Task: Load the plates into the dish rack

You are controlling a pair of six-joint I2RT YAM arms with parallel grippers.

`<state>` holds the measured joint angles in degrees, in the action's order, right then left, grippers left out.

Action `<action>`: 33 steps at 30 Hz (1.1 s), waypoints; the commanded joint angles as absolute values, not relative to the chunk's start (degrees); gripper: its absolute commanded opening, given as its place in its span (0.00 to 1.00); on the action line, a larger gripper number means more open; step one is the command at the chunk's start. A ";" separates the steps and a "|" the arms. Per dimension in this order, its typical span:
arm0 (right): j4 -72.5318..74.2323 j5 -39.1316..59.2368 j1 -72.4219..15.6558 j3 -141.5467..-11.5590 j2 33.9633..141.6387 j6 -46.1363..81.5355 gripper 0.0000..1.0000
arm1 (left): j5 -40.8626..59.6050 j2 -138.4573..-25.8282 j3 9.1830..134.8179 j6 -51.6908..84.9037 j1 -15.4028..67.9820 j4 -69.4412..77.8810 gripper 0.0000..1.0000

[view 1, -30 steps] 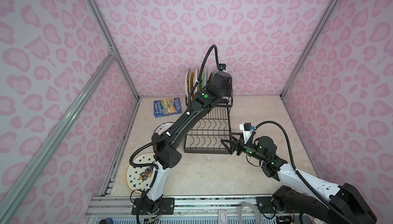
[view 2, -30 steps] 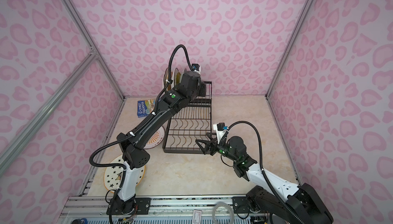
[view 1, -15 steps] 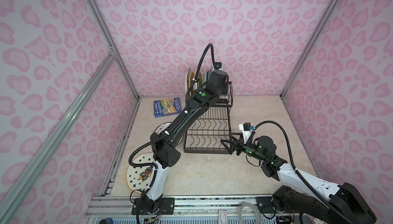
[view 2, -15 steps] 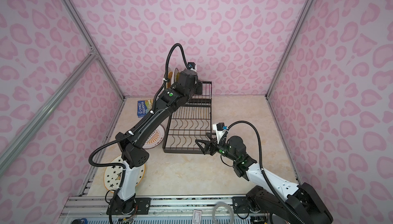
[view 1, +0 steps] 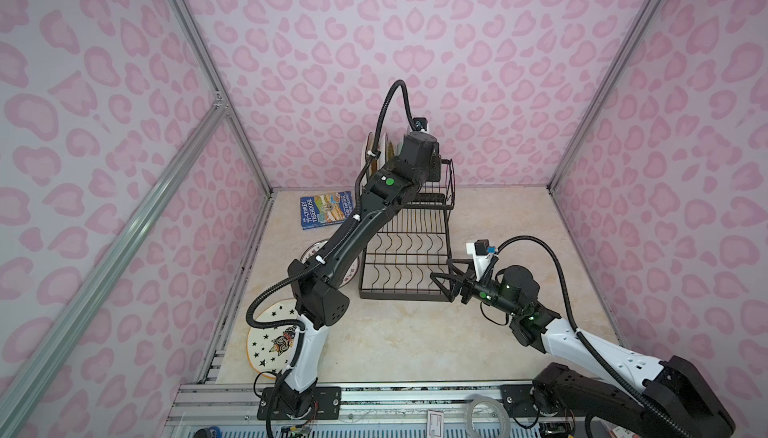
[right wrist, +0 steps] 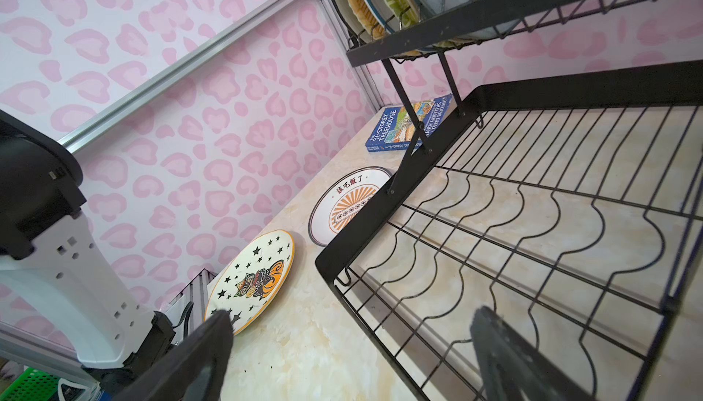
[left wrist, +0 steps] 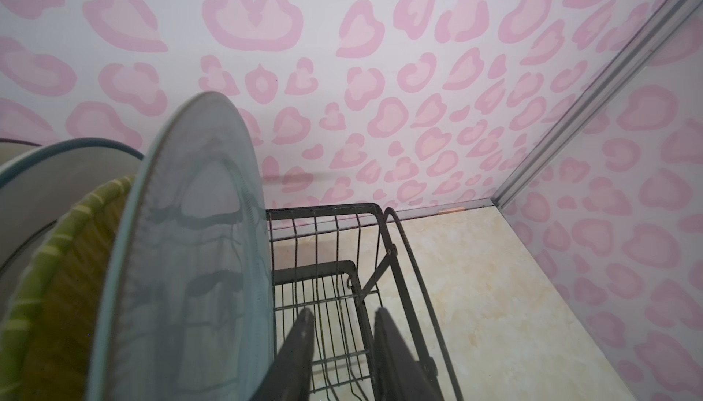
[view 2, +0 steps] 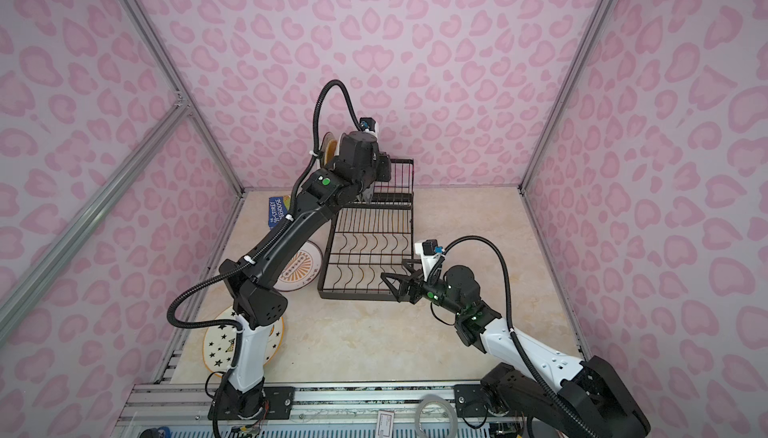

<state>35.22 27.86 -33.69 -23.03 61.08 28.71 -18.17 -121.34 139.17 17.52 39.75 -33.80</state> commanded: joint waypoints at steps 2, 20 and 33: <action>35.67 27.52 -33.75 -23.32 61.47 27.94 0.97 | -10.76 -117.61 139.94 17.51 39.82 -33.73 0.30; 19.42 17.17 -33.34 -29.08 62.89 26.61 0.97 | -4.80 -86.95 109.06 18.63 39.55 -37.67 0.54; 2.51 4.43 -30.86 -33.82 70.42 29.24 0.83 | -10.52 -52.56 53.13 35.84 38.06 -35.37 0.93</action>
